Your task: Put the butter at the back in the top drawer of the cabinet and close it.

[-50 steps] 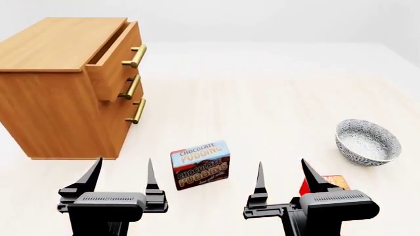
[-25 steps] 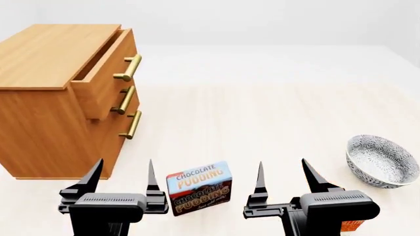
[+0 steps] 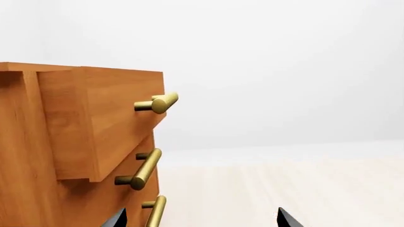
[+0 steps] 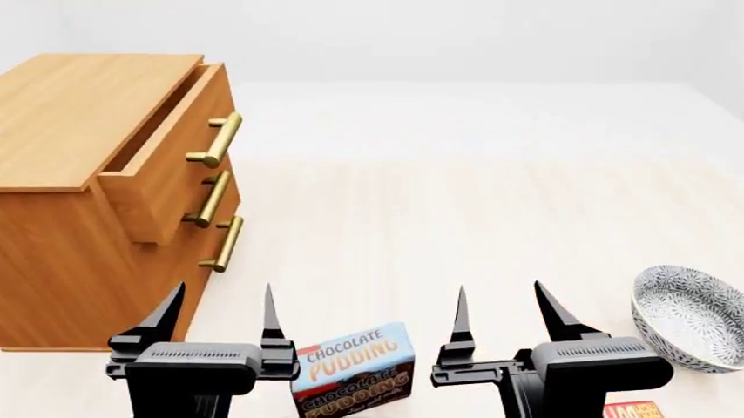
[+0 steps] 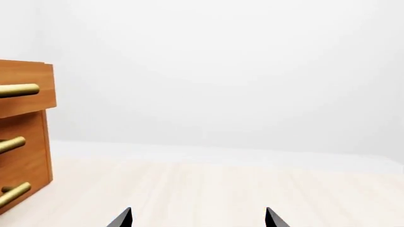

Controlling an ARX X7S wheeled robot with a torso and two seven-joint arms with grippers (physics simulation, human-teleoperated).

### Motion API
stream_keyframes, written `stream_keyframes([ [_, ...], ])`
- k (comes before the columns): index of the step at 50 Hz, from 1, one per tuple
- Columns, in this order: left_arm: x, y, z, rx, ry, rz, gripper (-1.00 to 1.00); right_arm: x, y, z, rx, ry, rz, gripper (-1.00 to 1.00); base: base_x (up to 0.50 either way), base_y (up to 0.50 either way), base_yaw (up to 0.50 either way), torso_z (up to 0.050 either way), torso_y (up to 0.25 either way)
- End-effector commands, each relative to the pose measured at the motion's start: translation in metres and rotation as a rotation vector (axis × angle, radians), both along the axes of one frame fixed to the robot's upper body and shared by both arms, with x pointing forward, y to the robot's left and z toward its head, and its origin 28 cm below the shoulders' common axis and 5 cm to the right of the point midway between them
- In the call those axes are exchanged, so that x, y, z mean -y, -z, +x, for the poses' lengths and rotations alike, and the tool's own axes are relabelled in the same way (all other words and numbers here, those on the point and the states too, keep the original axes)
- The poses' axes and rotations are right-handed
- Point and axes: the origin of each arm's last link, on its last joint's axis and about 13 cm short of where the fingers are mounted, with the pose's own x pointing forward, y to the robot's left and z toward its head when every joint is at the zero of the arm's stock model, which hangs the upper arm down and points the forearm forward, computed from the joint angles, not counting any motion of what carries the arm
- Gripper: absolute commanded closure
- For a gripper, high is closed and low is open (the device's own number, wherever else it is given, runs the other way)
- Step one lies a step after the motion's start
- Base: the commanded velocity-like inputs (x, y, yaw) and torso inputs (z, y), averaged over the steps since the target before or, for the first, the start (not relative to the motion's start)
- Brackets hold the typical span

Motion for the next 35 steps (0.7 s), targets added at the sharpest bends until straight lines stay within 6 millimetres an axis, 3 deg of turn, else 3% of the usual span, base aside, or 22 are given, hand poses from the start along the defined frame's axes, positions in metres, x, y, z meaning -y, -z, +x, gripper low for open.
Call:
stream_keyframes([
  [1, -0.001, -0.005, 0.003, 0.004, -0.001, 0.009, -1.00, 0.000, 0.001, 0.000, -0.002, 0.007, 0.001, -1.00, 0.00, 0.00, 0.00, 0.000, 0.000],
  [6, -0.001, -0.031, 0.014, 0.042, 0.010, 0.061, -1.00, 0.001, -0.001, 0.000, -0.003, 0.010, 0.002, -1.00, 0.00, 0.00, 0.00, 0.000, 0.000],
  [17, -0.008, -0.130, 0.059, 0.060, 0.064, 0.071, -1.00, 0.002, -0.004, -0.002, -0.003, 0.007, 0.020, -1.00, 0.00, 0.00, 0.00, 0.000, 0.000],
  [25, -0.013, -0.189, 0.092, 0.065, 0.038, 0.113, -1.00, 0.003, -0.006, -0.005, -0.003, 0.000, 0.032, -1.00, 0.00, 0.00, 0.00, 0.000, 0.000],
  [35, -0.017, -0.242, 0.121, 0.113, -0.003, 0.134, -1.00, 0.004, -0.007, -0.006, -0.005, -0.004, 0.043, -1.00, 0.00, 0.00, 0.00, 0.000, 0.000],
])
